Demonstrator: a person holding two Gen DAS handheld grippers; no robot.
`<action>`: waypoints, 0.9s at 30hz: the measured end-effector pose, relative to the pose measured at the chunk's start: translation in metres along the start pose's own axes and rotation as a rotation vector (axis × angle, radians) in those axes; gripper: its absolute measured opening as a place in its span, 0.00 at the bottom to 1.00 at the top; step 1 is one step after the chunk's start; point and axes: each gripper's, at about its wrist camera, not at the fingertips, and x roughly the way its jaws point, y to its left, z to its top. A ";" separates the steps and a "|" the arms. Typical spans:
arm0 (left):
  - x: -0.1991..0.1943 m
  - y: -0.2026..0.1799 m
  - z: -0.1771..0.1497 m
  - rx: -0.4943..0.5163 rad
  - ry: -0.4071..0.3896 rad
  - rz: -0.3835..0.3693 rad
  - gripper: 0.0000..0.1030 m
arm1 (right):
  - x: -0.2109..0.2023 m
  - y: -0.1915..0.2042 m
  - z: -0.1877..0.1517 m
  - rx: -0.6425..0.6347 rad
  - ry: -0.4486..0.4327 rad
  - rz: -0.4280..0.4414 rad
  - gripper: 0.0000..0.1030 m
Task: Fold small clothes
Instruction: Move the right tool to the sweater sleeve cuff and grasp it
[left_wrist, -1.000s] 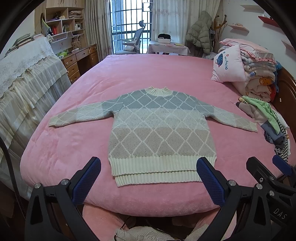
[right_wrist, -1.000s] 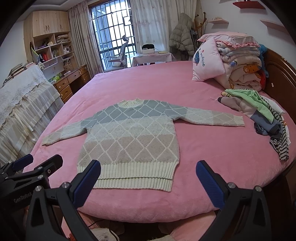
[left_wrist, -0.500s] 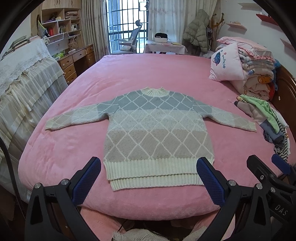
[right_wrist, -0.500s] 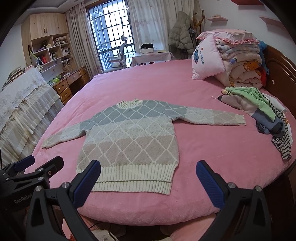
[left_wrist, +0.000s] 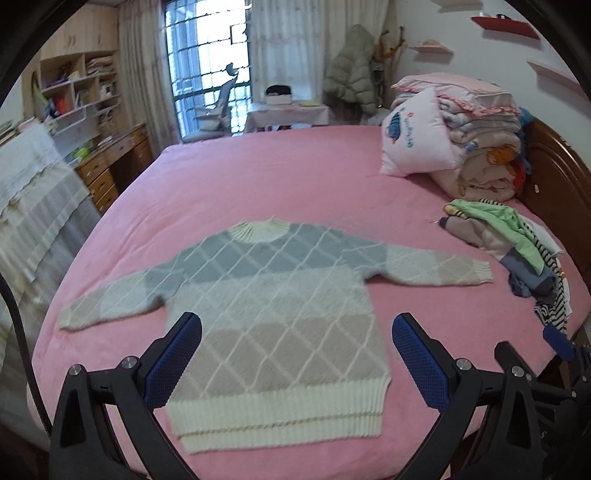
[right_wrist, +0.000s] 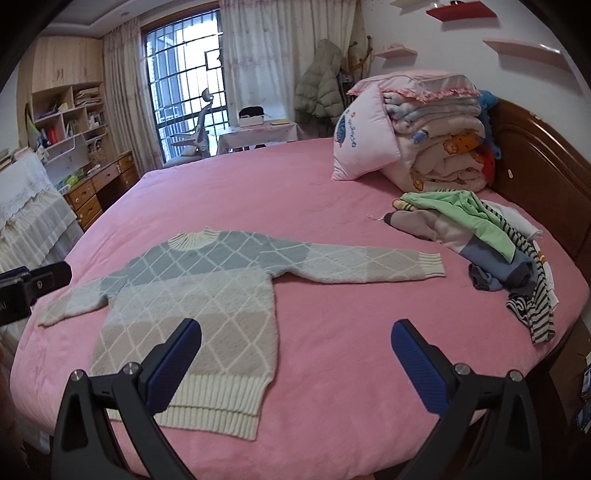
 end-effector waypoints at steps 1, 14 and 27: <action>0.005 -0.009 0.007 0.011 -0.012 -0.003 0.99 | 0.003 -0.007 0.003 0.003 -0.003 -0.008 1.00; 0.143 -0.096 0.073 0.122 0.088 -0.014 1.00 | 0.063 -0.086 0.077 0.005 -0.024 -0.104 0.90; 0.292 -0.182 0.051 0.275 0.238 -0.092 0.99 | 0.172 -0.225 0.114 0.220 0.127 -0.159 0.90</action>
